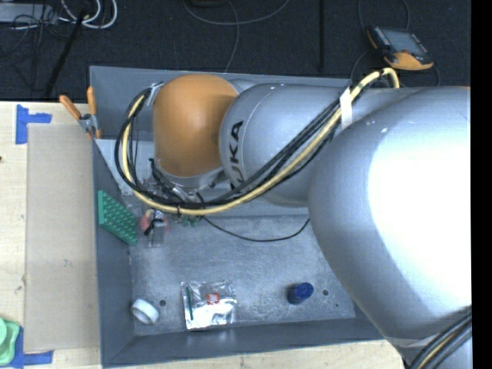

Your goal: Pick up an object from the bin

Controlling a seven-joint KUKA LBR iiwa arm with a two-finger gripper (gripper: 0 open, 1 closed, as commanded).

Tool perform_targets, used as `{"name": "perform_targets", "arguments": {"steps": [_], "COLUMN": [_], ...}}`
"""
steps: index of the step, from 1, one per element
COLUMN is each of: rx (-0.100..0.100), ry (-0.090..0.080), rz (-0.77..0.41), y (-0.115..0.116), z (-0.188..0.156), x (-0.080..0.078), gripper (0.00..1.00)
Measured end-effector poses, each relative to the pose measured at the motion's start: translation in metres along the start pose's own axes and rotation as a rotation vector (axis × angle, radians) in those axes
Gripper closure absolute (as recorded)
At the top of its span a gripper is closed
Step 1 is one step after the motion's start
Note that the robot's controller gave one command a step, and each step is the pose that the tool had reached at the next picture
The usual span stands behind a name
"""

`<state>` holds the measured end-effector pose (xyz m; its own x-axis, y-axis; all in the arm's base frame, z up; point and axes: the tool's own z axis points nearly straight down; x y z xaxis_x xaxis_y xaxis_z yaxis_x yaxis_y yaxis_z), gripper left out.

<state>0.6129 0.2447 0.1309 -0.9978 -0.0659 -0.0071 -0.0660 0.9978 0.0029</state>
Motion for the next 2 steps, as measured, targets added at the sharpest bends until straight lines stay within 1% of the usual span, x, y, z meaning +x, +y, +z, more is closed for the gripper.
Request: {"name": "perform_targets", "arguments": {"steps": [1,2], "rx": [0.001,0.000], "ry": [0.004,0.001], "rz": [0.000,0.001], "y": [0.000,0.001], "z": [-0.016,-0.061], "x": [-0.001,-0.003], "gripper": [1.00,1.00]}}
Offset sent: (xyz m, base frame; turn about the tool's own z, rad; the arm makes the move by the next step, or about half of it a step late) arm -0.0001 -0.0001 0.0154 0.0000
